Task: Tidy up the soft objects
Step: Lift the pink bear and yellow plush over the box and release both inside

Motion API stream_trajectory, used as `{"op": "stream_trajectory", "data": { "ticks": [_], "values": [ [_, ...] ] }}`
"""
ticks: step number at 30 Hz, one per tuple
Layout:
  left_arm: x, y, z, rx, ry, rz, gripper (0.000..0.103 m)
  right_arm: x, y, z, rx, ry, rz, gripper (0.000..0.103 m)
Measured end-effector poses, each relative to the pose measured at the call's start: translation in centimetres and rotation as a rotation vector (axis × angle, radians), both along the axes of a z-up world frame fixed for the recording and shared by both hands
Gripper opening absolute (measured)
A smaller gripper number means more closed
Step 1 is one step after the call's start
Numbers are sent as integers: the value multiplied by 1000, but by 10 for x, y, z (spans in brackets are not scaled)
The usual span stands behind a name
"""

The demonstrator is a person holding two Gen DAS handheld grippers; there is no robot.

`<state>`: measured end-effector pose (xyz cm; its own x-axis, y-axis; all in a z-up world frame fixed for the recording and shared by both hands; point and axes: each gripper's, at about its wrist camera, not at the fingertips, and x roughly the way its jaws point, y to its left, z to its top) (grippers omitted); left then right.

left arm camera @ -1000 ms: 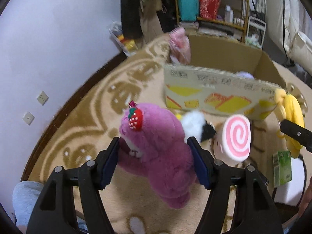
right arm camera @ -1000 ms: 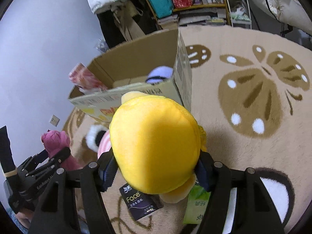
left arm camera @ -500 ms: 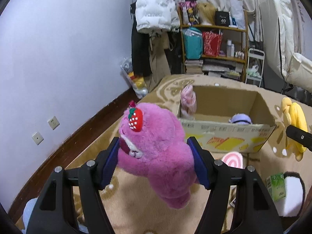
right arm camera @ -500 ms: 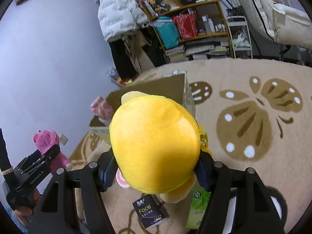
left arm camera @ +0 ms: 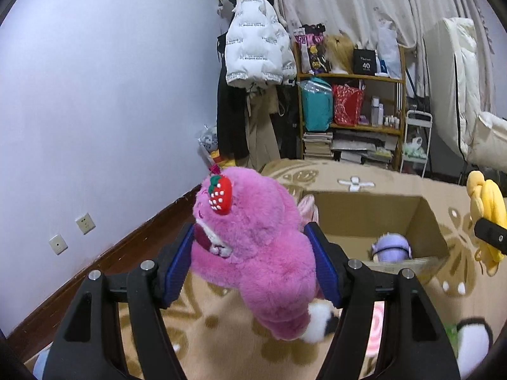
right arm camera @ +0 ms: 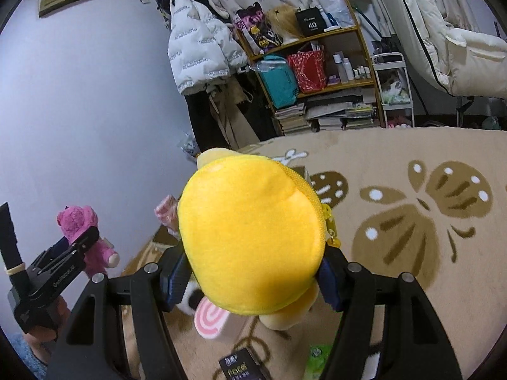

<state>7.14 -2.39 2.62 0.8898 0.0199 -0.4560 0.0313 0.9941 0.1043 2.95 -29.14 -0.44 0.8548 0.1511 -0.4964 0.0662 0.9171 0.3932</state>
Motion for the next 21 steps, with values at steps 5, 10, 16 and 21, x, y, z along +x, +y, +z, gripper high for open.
{"op": "stream_trajectory", "data": {
  "ticks": [5, 10, 16, 21],
  "values": [
    [22, -7, 6, -7, -14, -9, 68, 21, -4, 4, -33, -16, -5, 71],
    [44, -20, 11, 9, -27, -38, 68, 39, -6, 3, -55, -12, -3, 71],
    [76, -28, 9, -35, 20, -68, 68, 58, -8, -8, -84, 16, 9, 71],
    [90, -39, 2, -11, 24, -93, 68, 73, -8, -13, -92, 23, 20, 71]
  ]
}}
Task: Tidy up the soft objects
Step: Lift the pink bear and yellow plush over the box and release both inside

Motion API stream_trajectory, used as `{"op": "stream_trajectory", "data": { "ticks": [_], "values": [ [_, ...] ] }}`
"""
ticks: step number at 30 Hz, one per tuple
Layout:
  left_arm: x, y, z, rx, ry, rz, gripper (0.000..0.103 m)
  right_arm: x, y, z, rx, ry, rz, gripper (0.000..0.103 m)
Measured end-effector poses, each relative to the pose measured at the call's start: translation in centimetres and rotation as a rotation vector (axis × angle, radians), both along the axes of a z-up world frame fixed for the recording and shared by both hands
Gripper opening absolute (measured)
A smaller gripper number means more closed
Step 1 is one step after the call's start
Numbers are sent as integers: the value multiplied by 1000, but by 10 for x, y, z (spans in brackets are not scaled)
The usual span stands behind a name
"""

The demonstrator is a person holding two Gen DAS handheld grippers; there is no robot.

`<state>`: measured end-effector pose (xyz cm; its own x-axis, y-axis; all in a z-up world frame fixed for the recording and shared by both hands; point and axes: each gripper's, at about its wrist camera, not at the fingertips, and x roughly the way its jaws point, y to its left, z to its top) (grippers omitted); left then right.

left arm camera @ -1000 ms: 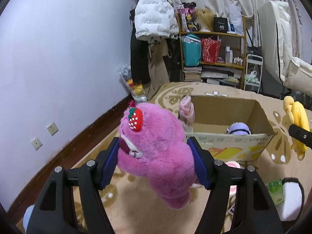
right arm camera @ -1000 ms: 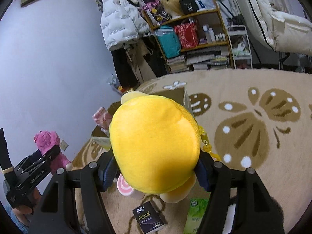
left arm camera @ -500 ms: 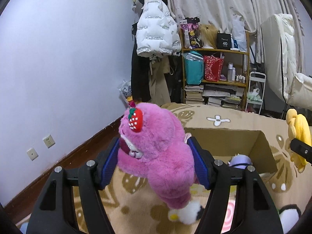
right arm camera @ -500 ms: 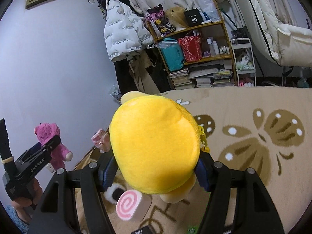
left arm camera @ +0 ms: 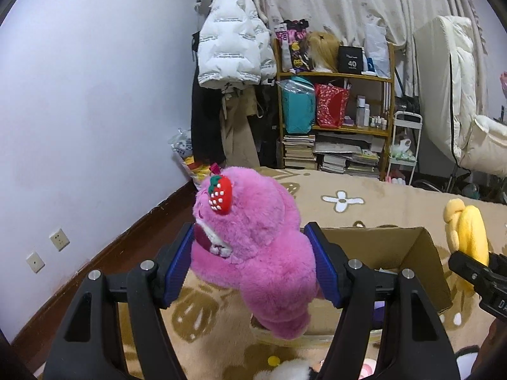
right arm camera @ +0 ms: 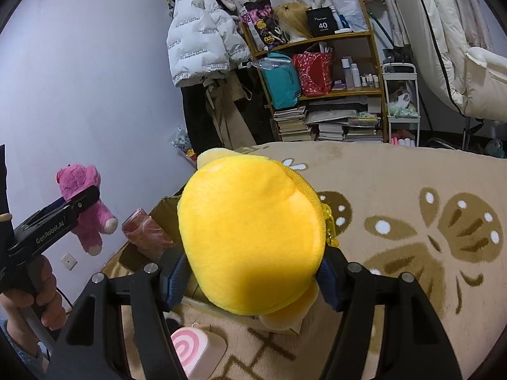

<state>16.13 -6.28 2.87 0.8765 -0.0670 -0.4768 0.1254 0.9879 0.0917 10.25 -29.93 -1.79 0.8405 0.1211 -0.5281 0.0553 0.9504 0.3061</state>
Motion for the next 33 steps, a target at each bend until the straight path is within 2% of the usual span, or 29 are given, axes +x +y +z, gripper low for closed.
{"op": "stream_trajectory", "data": {
  "ticks": [4, 11, 16, 23, 28, 33],
  "values": [
    [5, -12, -8, 2, 24, -49, 69, 13, -2, -8, 11, 12, 4, 71],
    [10, -36, -33, 59, 96, -138, 69, 27, 3, -20, 34, 31, 27, 72],
    [13, -45, -47, 94, 110, -137, 70, 34, 15, -26, 5, 49, 79, 72],
    [16, -38, -49, 57, 125, -131, 73, 33, 25, -25, 1, 56, 114, 75],
    [15, -35, -48, 66, 121, -118, 74, 35, 24, -27, 12, 72, 103, 76],
    [9, -41, -49, 84, 125, -153, 82, 31, 23, -24, -1, 79, 98, 79]
  ]
}}
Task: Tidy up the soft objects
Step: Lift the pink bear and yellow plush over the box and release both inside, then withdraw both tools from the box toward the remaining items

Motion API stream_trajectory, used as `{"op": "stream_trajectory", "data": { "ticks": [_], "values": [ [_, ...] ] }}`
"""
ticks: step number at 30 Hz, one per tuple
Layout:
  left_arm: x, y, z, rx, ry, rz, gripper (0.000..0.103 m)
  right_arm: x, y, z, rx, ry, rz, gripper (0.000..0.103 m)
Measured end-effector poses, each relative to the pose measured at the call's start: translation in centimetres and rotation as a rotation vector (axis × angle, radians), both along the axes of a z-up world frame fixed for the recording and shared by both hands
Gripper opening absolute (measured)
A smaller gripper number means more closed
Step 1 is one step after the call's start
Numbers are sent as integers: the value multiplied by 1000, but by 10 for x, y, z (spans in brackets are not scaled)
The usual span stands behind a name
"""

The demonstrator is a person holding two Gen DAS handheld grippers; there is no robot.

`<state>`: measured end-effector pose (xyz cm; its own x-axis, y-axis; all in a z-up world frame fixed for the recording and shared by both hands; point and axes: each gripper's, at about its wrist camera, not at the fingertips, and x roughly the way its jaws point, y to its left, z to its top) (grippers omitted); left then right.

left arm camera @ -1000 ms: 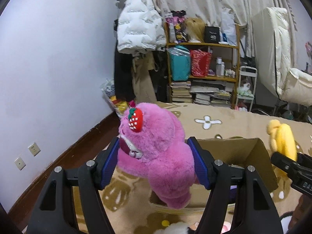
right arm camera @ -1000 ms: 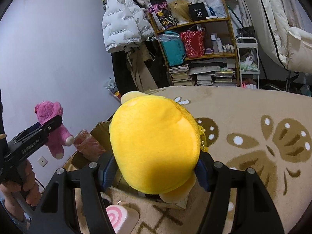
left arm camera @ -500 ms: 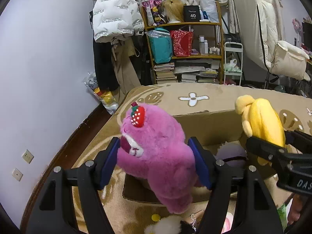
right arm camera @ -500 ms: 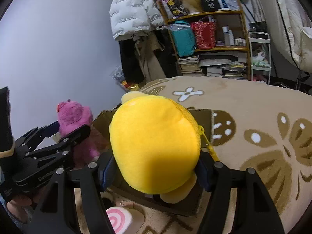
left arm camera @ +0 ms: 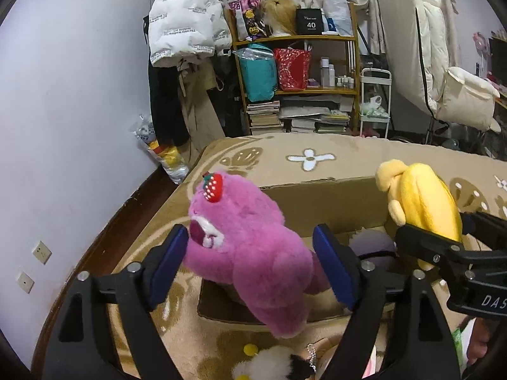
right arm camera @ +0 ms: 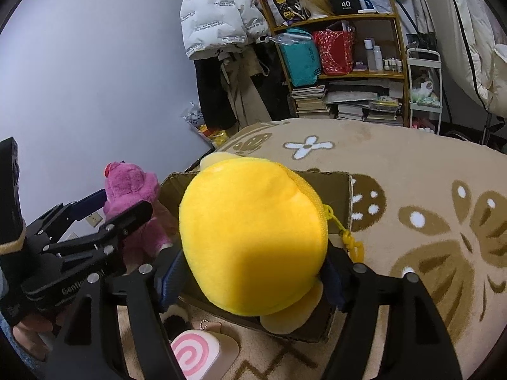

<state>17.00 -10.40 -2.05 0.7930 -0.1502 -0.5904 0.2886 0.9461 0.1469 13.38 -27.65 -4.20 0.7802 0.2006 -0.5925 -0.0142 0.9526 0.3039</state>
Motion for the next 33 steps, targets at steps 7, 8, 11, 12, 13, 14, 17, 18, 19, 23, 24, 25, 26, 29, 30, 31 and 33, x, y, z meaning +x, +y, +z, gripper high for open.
{"op": "stream_trajectory", "data": {
  "ticks": [7, 8, 11, 12, 13, 14, 17, 18, 19, 23, 24, 25, 26, 29, 30, 31, 33],
  "values": [
    [-3, -3, -1, 11, 13, -9, 91, -4, -3, 3, 11, -15, -10, 93],
    [-4, -3, 0, 5, 14, -10, 91, -5, -4, 3, 12, -18, -13, 93],
    [-4, -3, 1, 6, 11, -6, 92, -4, -6, 3, 25, -15, -20, 94],
    [-4, -3, 1, 8, 12, -3, 92, -4, -8, 2, 32, -12, -23, 94],
    [-5, -2, 2, 7, 13, 0, 93, -4, -9, 2, 37, -12, -25, 94],
    [-5, -2, 2, 5, 14, 0, 94, -5, -9, 3, 39, -12, -27, 94],
    [-9, 0, 8, -30, 10, -29, 96, -6, -11, 4, 43, -14, -30, 101],
    [-10, 0, 9, -33, 5, -32, 96, -7, -10, 5, 43, -19, -31, 102],
    [-11, 0, 10, -33, 1, -32, 97, -9, -10, 7, 42, -25, -31, 102],
    [-16, -1, 13, -28, -7, -27, 97, -12, -10, 10, 33, -32, -30, 102],
    [-17, 0, 14, -31, -6, -23, 97, -13, -10, 11, 33, -32, -32, 102],
    [-17, 2, 14, -31, -4, -20, 97, -13, -10, 11, 35, -30, -34, 102],
    [-17, 3, 14, -28, -1, -15, 98, -13, -11, 11, 36, -26, -36, 102],
    [-19, 7, 15, -16, 6, 4, 98, -15, -12, 12, 38, -17, -40, 102],
    [-21, 10, 16, -17, 10, 11, 98, -17, -13, 12, 37, -13, -41, 102],
    [-23, 13, 16, -19, 13, 18, 99, -19, -12, 12, 34, -11, -42, 102],
    [-26, 19, 19, -27, 25, 34, 99, -24, -11, 13, 30, -6, -44, 102]
  ]
}}
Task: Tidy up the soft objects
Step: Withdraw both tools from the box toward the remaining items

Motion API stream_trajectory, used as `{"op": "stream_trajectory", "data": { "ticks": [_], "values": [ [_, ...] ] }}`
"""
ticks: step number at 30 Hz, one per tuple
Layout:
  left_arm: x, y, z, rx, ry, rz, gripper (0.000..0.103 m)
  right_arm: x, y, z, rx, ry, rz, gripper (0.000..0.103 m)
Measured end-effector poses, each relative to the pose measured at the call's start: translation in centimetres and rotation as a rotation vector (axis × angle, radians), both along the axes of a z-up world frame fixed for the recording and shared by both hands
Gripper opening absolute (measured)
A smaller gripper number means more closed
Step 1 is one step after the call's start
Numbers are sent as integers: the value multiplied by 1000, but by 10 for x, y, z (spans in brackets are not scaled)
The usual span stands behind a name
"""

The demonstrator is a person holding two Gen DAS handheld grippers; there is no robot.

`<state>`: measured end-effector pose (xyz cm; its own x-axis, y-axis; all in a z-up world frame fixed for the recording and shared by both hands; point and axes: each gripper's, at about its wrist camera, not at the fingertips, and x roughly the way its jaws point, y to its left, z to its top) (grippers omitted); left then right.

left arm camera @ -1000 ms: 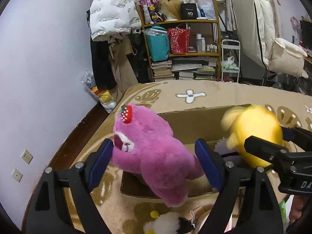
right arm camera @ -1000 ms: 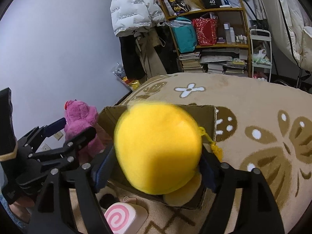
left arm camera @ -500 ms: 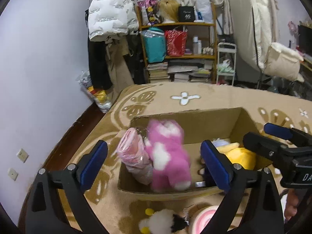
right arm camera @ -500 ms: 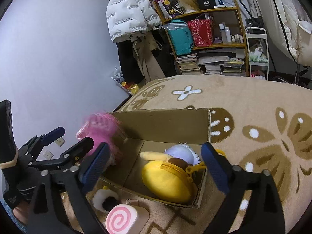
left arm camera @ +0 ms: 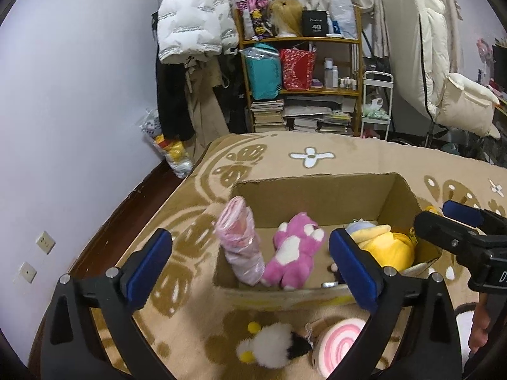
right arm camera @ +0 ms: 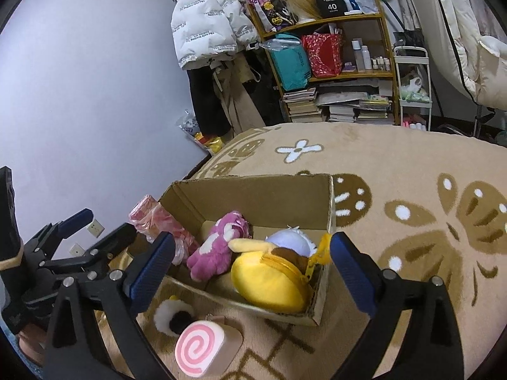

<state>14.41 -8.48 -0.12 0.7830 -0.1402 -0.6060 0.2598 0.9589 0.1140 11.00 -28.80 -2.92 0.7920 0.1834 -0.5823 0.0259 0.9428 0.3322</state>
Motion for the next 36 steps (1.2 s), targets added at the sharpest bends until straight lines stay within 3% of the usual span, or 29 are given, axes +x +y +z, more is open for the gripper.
{"op": "stream_trajectory", "data": {
  "ticks": [18, 36],
  "values": [
    [-53, 40, 13, 24, 48, 97, 99, -67, 13, 14, -59, 74, -13, 103],
    [-62, 56, -8, 58, 142, 107, 99, -96, 3, -14, -28, 218, -96, 103]
  ]
}}
